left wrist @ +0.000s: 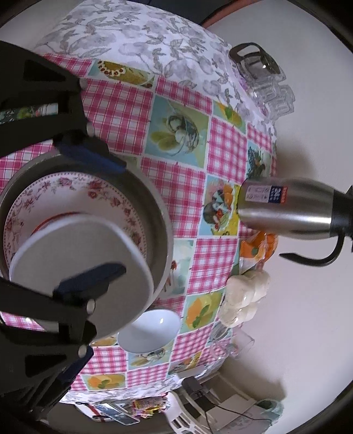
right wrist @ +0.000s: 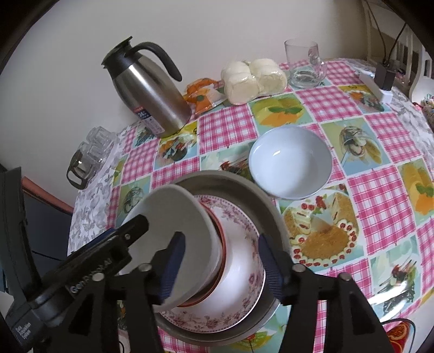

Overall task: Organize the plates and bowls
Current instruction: 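Lower the square bowl into the red-rimmed bowl and open the left tool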

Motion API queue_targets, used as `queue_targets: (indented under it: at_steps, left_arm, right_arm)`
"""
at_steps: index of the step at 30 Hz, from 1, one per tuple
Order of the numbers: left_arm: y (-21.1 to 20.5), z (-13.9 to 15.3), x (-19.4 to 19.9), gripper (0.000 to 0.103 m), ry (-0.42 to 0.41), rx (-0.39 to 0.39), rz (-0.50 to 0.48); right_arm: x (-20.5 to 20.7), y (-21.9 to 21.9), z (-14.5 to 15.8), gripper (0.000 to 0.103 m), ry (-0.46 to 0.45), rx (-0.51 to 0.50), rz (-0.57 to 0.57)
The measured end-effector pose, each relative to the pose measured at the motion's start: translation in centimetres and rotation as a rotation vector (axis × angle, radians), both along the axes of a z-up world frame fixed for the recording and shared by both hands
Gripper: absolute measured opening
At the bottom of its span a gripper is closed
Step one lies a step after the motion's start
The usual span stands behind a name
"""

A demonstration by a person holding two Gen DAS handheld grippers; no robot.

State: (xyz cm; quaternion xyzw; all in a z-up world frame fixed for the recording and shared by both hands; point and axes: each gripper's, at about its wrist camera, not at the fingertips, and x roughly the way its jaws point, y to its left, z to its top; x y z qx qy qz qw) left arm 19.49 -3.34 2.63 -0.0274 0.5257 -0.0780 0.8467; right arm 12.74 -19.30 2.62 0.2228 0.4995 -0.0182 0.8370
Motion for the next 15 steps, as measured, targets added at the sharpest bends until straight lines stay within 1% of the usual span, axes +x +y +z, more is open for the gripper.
queue_targets:
  at_steps: [1,3,7,10,11,12,13,15]
  left_arm:
    - [0.09,0.08,0.05,0.077,-0.004,0.0,0.003]
    - [0.29,0.28,0.06,0.078,-0.013,0.002,0.008]
    - [0.45,0.44,0.06,0.08,-0.027,0.01,0.014]
    - [0.66,0.43,0.13,0.081,-0.031,0.01,0.022]
    - [0.75,0.42,0.14,0.085,-0.033,0.011,0.025]
    - [0.8,0.42,0.13,0.088,-0.036,0.014,0.029]
    - [0.92,0.46,0.14,0.094,-0.044,0.02,0.037]
    - [1.03,0.55,0.08,0.095,-0.055,0.023,0.043]
  right_arm:
    - [-0.03,-0.09,0.13,0.064,-0.006,0.002,-0.002]
    - [-0.03,-0.12,0.28,0.07,-0.011,-0.005,-0.005]
    - [0.06,-0.14,0.25,0.073,-0.016,-0.008,-0.001]
    - [0.12,-0.25,0.13,0.08,-0.016,-0.008,-0.004]
    - [0.13,-0.29,0.14,0.083,-0.018,-0.009,-0.005]
    - [0.13,-0.29,0.17,0.085,-0.02,-0.009,-0.005]
    - [0.14,-0.32,0.2,0.085,-0.023,-0.009,-0.006]
    - [0.09,-0.42,0.3,0.086,-0.029,-0.008,-0.008]
